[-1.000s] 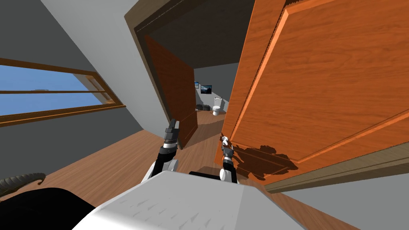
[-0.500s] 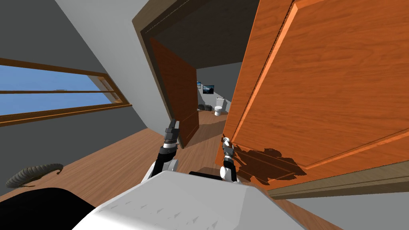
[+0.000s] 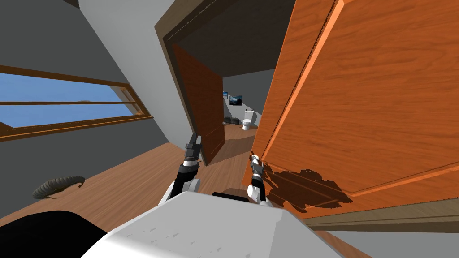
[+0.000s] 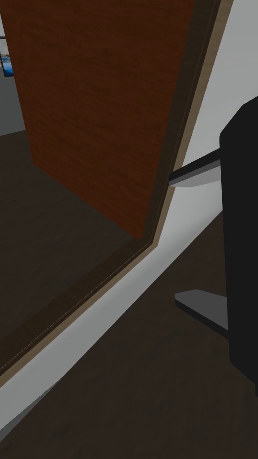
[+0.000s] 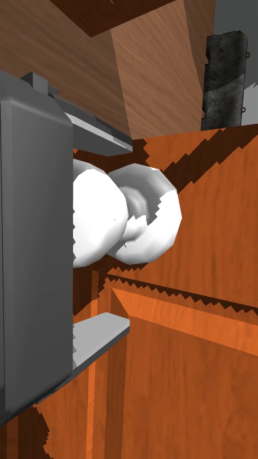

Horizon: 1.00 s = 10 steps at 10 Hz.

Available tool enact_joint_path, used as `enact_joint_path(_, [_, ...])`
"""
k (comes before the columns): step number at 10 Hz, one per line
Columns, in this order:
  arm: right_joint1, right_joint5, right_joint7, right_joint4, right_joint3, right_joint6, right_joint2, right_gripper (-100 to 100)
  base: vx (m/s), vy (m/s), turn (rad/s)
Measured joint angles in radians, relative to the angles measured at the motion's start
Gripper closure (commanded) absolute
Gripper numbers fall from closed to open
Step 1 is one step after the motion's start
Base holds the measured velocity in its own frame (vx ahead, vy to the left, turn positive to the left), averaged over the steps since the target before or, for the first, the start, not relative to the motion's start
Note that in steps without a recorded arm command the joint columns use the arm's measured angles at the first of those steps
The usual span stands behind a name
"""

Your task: Push the door open

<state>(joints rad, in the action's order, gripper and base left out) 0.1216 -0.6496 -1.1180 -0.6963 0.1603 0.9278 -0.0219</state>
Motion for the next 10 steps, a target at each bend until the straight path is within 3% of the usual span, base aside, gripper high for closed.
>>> enact_joint_path(6, [0.039,0.101,-0.05,0.066,-0.147,-0.034,0.052,-100,0.003,-0.011,0.061])
enact_joint_path(7, [0.04,0.103,-0.051,0.067,-0.149,-0.035,0.053,100,0.0,0.0,0.0])
enact_joint_path(10, [0.04,0.102,-0.05,0.066,-0.146,-0.034,0.053,100,0.0,0.0,0.0])
